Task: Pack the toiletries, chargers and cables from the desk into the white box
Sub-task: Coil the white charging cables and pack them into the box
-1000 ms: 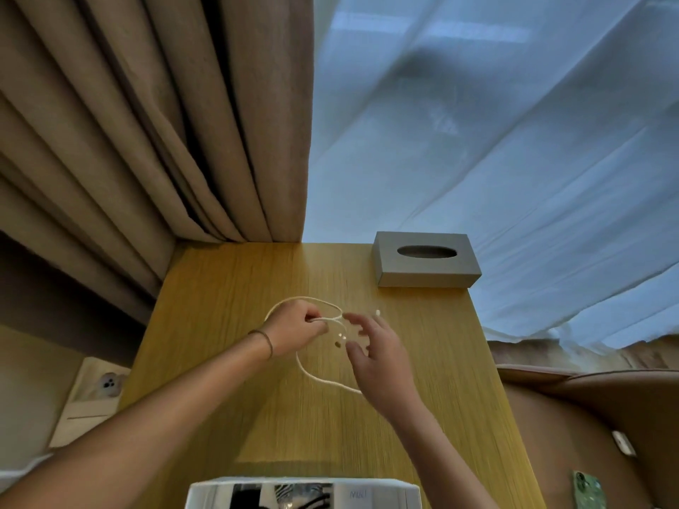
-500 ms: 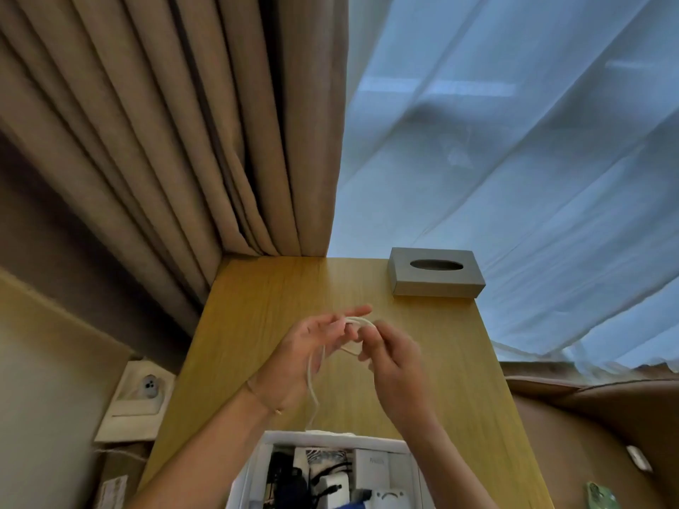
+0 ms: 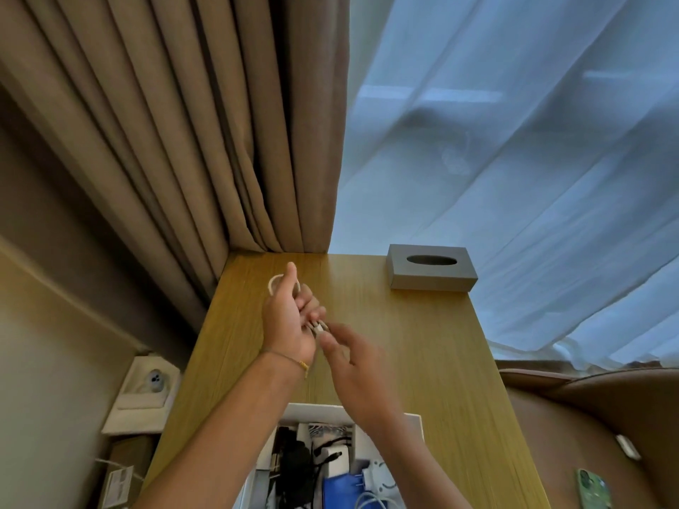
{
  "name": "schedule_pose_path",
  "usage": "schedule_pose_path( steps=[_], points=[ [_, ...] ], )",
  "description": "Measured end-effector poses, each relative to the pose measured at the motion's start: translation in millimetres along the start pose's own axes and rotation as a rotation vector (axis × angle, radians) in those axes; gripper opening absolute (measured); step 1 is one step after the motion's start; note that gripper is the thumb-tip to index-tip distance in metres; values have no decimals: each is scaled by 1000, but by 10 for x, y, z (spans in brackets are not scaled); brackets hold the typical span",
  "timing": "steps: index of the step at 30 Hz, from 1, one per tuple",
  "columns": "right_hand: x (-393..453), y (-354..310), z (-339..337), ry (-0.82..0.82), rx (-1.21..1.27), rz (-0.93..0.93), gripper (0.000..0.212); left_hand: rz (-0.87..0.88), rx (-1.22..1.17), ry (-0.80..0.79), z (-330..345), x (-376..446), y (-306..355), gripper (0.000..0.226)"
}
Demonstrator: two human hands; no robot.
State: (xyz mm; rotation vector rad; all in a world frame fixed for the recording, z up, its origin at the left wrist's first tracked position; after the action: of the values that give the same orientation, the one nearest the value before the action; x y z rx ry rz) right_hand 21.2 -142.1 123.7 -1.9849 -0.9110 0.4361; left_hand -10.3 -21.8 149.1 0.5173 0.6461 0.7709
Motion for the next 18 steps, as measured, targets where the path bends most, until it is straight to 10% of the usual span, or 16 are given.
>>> schedule_pose_path(
  steps=[10, 18],
  points=[
    [-63, 19, 90, -489, 376, 81, 44, -86, -211, -29, -83, -58, 71, 43],
    [-154, 56, 220, -469, 358, 244, 35, 383, 519, -157, -115, -128, 230, 47]
  ],
)
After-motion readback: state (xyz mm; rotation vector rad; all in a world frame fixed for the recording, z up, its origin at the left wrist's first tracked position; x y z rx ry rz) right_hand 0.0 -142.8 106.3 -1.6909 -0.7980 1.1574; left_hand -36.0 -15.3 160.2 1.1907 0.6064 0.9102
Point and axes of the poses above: each hand's wrist, its own x-axis towards the middle knuckle, its own z-axis out of the palm, y = z × x, the point moved 3 cm from there along x, towards the middle knuckle, and after that the axes turned 6 degrees about -x, right-handed, at the moved point
